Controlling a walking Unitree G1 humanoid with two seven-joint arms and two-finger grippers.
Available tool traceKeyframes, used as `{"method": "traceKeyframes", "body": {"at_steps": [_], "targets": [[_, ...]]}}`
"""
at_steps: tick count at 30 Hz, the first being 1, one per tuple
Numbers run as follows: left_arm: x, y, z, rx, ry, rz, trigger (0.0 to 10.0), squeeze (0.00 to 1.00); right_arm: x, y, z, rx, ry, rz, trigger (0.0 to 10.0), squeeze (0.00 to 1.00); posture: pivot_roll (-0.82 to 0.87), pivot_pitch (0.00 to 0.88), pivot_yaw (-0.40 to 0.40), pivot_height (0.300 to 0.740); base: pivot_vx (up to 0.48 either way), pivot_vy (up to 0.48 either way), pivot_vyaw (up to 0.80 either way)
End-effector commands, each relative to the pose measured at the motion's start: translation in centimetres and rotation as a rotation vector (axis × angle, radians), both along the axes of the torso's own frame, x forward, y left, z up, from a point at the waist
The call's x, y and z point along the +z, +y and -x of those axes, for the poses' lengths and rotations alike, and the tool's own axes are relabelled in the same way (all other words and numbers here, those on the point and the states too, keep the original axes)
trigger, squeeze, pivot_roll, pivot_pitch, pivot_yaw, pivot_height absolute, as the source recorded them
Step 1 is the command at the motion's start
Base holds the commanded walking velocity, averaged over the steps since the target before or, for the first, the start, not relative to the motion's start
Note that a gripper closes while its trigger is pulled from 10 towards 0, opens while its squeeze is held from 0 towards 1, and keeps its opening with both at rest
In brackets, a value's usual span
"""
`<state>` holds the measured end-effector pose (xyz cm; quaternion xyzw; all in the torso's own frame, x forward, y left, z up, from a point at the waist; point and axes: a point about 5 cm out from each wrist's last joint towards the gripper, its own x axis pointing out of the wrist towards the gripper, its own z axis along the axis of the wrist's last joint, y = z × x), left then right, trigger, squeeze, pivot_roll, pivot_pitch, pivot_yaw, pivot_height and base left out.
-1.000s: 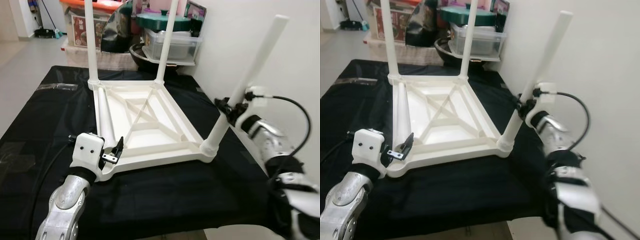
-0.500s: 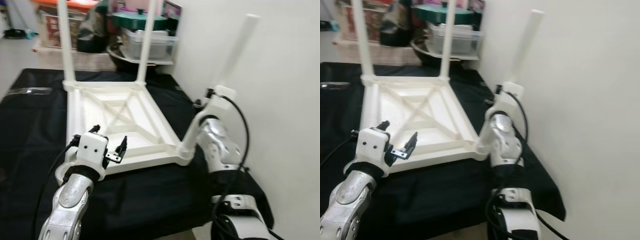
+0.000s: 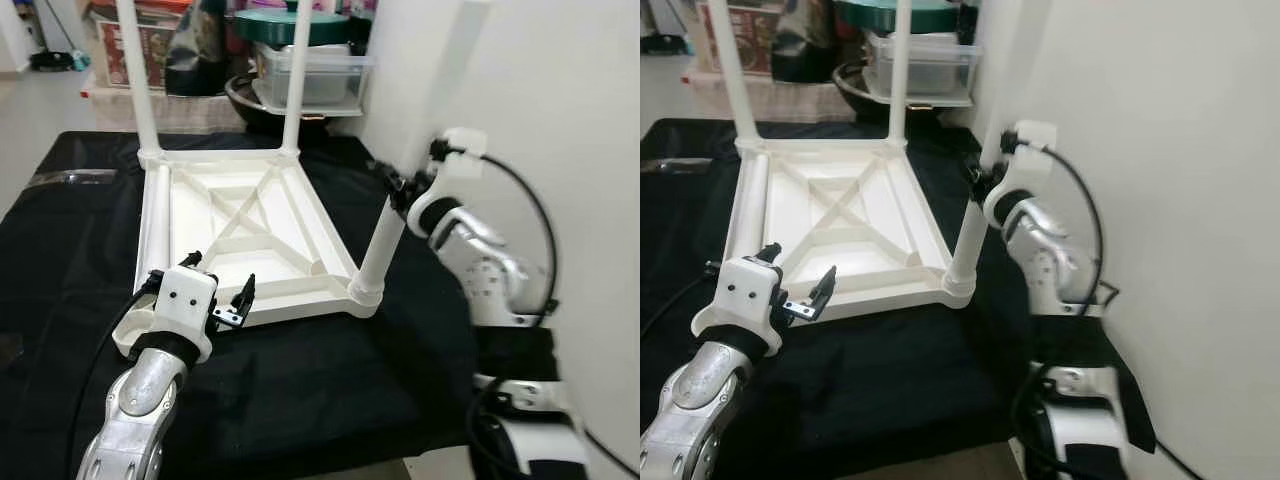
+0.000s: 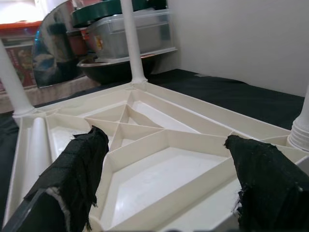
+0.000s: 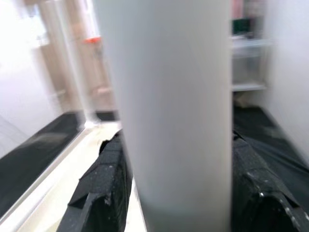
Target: Building children table
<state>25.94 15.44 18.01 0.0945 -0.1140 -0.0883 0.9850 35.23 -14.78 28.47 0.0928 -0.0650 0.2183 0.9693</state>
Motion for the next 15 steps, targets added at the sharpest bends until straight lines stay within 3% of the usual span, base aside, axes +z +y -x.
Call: {"method": "traceKeyframes", "body": {"at_steps": [1, 2, 4, 8, 10, 15], "targets": [[-0.2, -0.3, -0.1, -0.01, 0.005, -0.008, 10.0, 0.0, -0.5, 0.5, 0.7, 0.148, -0.007, 0.029, 10.0, 0.0, 0.07, 0.0, -0.134, 0.74, 0.0, 0.0, 0.0], [-0.2, -0.3, -0.1, -0.01, 0.005, -0.008, 10.0, 0.0, -0.5, 0.5, 0.7, 0.148, -0.007, 0.029, 10.0, 0.0, 0.07, 0.0, -0.134, 0.74, 0.0, 0.0, 0.0], [-0.1, -0.5, -0.4, -0.02, 0.0, -0.011, 10.0, 0.0, -1.2, 0.3, 0.8, 0.298, -0.079, 0.146, 10.0, 0.0, 0.08, 0.0, -0.132, 0.74, 0.0, 0.0, 0.0], [-0.1, -0.5, -0.5, -0.024, -0.001, -0.012, 10.0, 0.0, -1.7, 0.1, 0.6, 0.352, -0.097, 0.204, 10.0, 0.0, 0.08, 0.0, -0.132, 0.74, 0.0, 0.0, 0.0], [0.0, -0.6, -0.6, -0.028, -0.007, -0.017, 10.0, 0.0, -3.7, -0.1, -0.8, 0.455, -0.069, 0.365, 10.0, 0.0, 0.1, 0.0, -0.146, 0.74, 0.0, 0.0, 0.0], [0.0, -0.5, -0.5, -0.027, -0.009, -0.021, 10.0, 0.0, -4.2, -0.6, -2.0, 0.533, -0.008, 0.41, 10.0, 0.0, 0.12, 0.0, -0.161, 0.74, 0.0, 0.0, 0.0]]}}
